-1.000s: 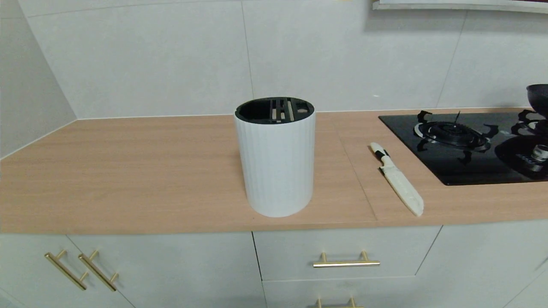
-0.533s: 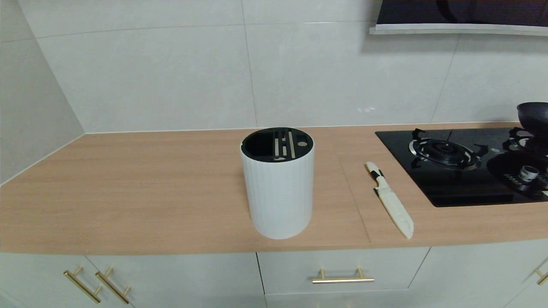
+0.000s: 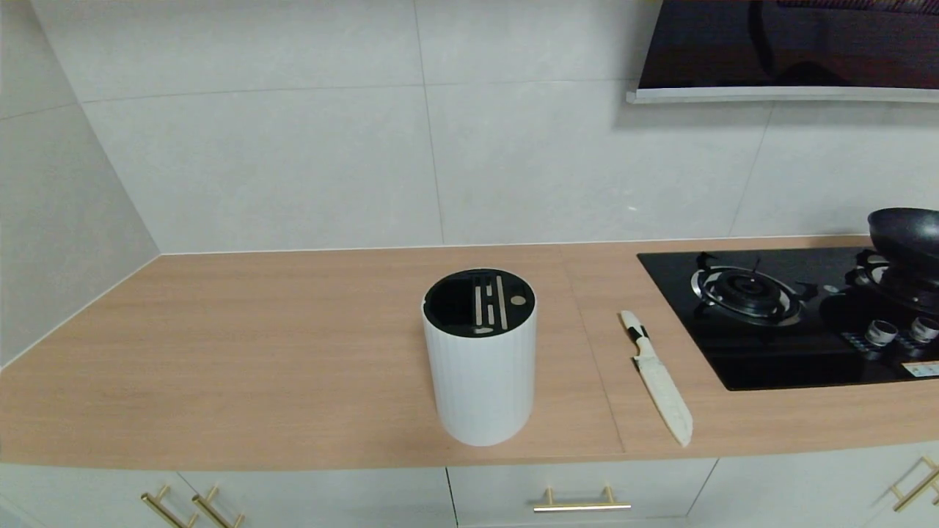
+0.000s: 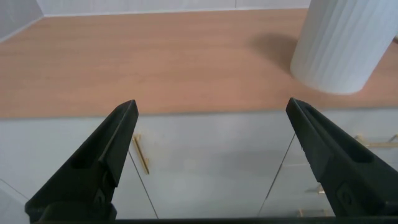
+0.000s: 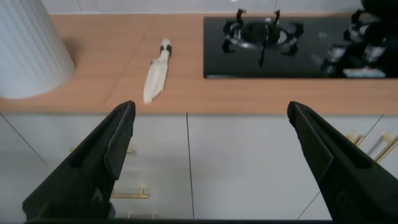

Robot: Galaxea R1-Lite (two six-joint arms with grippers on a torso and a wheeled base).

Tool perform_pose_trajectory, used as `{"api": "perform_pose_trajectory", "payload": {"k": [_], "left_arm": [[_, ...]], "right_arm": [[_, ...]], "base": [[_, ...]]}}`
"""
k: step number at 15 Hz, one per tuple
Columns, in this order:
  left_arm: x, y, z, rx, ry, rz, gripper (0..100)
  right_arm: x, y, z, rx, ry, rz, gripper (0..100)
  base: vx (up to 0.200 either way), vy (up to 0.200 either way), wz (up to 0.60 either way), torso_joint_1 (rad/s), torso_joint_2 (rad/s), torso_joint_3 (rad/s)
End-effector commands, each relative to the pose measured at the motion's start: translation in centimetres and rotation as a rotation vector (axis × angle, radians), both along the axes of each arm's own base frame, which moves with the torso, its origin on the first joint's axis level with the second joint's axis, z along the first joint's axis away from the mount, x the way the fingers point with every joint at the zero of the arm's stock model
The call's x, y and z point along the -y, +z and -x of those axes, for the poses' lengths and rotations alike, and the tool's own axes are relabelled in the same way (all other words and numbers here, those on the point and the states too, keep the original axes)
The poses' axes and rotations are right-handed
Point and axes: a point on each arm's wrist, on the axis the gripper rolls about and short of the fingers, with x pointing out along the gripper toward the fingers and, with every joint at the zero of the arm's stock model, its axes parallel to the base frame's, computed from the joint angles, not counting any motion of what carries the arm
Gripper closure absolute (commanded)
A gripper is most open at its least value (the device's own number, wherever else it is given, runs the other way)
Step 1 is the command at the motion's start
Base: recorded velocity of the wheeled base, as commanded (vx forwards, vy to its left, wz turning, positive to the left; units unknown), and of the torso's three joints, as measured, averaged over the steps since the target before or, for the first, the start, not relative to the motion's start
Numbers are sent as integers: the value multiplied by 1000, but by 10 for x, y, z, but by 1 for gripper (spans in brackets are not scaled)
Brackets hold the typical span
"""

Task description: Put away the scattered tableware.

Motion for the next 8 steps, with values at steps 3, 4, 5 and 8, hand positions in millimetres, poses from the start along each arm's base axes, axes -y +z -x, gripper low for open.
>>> {"api": "perform_pose_trajectory", "payload": {"k": [3, 4, 5, 8], "left_arm": [[0, 0, 0, 0, 0, 0, 0], [0, 0, 0, 0, 0, 0, 0], [0, 0, 0, 0, 0, 0, 0], [0, 0, 0, 0, 0, 0, 0]], "right_arm": [[0, 0, 0, -1, 1, 0, 0], [0, 0, 0, -1, 1, 0, 0], [0, 0, 0, -1, 1, 0, 0], [0, 0, 0, -1, -1, 0, 0]], "base": [[0, 0, 0, 263, -551, -297], [0, 0, 0, 212, -432, -217], [0, 0, 0, 193, -413, -227], [0, 0, 0, 185, -380, -199]]}}
